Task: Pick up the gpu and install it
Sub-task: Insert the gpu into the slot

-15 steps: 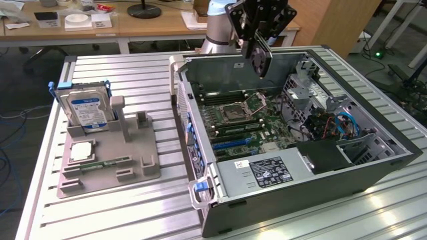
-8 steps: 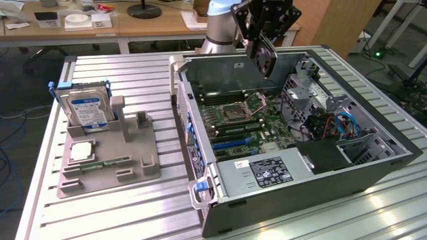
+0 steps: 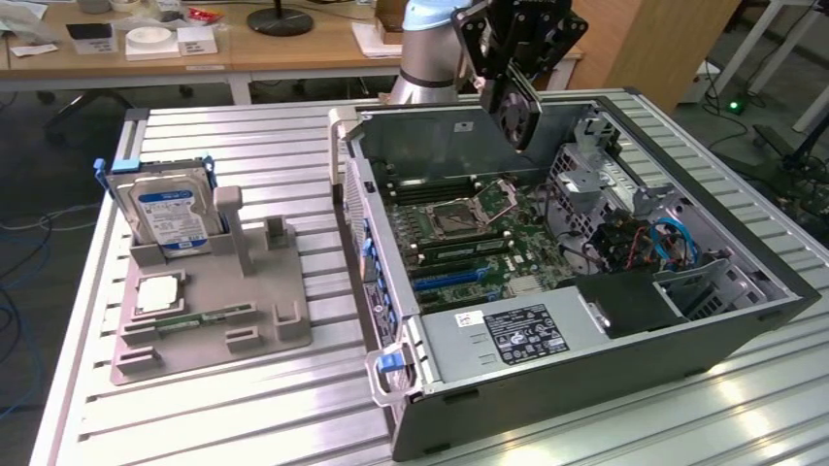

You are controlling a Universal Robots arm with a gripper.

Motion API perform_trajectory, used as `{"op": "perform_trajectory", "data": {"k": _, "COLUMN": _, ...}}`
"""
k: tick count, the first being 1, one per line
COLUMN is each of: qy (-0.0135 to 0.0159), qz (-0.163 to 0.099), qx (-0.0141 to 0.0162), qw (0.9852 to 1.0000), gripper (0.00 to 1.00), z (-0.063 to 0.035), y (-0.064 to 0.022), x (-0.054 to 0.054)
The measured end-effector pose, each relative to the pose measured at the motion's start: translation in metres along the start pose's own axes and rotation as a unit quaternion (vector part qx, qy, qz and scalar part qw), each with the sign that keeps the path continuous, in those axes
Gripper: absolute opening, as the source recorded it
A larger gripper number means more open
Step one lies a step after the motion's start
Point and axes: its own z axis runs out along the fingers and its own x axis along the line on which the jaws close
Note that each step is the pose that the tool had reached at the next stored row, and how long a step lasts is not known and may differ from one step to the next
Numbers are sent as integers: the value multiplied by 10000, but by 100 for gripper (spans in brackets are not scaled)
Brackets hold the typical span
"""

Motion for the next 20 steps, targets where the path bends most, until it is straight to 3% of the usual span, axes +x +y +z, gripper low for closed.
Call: {"op": "perform_trajectory", "data": {"k": 20, "qy": 4, "qz": -167, "qx": 1, "qw": 9999, "gripper": 28, "z": -1, "y": -24, "x": 22}}
